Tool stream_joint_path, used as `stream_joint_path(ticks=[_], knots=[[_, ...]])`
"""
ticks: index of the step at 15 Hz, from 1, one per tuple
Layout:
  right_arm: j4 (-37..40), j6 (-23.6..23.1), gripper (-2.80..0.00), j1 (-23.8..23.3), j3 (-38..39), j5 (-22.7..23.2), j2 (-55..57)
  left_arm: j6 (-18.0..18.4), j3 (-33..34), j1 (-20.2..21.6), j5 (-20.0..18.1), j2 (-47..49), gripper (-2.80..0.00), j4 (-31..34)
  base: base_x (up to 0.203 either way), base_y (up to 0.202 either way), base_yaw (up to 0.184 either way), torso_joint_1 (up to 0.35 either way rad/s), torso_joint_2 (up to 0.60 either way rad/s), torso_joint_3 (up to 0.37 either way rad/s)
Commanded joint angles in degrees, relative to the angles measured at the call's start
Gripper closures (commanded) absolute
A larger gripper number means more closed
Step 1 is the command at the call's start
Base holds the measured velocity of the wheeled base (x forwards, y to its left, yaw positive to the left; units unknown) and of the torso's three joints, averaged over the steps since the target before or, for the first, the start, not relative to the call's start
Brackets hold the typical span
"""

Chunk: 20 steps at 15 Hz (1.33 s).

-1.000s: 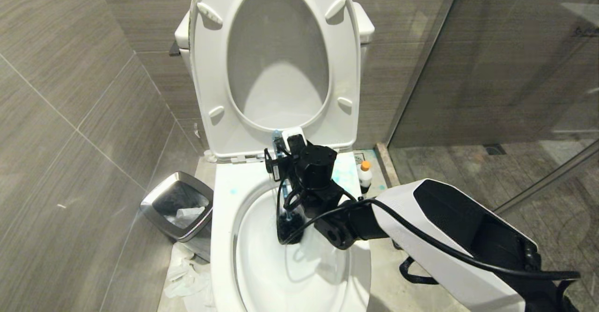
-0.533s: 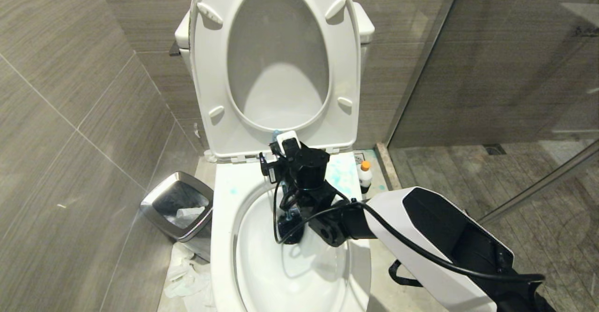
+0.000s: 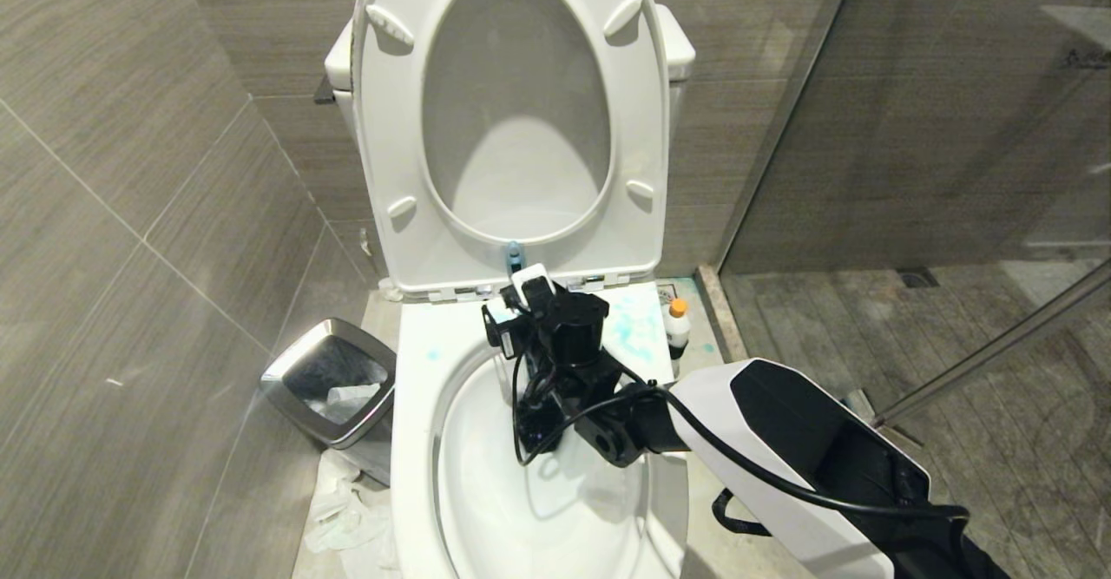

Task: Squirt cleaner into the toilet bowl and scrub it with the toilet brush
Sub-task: Scrub the toilet bowl

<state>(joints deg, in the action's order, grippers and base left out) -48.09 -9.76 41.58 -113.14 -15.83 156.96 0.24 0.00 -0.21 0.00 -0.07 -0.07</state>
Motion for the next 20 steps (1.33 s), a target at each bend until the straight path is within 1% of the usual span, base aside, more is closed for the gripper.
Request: stream_joint_path(ticks=[1,2,7,13,14,16,20], knots=[[-0.3,-0.1,0.0,0.0,-0.2,1.3,0.5,0.0,0.0,0.0,0.0,0.1,0.0,0.0,0.0,0.0,0.0,0.0,0.0,0.0],[-0.3,-0.2,0.0,0.0,-0.2,1.9,0.1,0.0,0.0,0.0,0.0,0.1,0.0,0.0,0.0,0.0,0.0,0.0,0.0,0.0],[-0.3,-0.5,0.0,-0.7,-0.2,1.7,-1.6,0.0,0.0,0.0,0.0,0.1,0.0,0.0,0.0,0.0,0.0,0.0,0.0,0.0],[-0.7,-0.7,0.0,-1.9,2.7,1.7,-3.1,0.0,0.0,0.0,0.0,0.1,0.0,0.0,0.0,0.0,0.0,0.0,0.0,0.0],[-0.9,-0.6,0.0,-1.8,4.8,1.7,-4.0,0.0,0.0,0.0,0.0,0.1,0.0,0.0,0.0,0.0,0.0,0.0,0.0,0.0],[-3.2,-1.0,0.0,-1.5,12.1,1.7,-6.9,0.0,0.0,0.0,0.0,0.1,0.0,0.0,0.0,0.0,0.0,0.0,0.0,0.0],[-12.1,-2.8,0.0,-0.3,31.1,1.7,-17.2,0.0,0.0,0.0,0.0,0.1,0.0,0.0,0.0,0.0,0.0,0.0,0.0,0.0]])
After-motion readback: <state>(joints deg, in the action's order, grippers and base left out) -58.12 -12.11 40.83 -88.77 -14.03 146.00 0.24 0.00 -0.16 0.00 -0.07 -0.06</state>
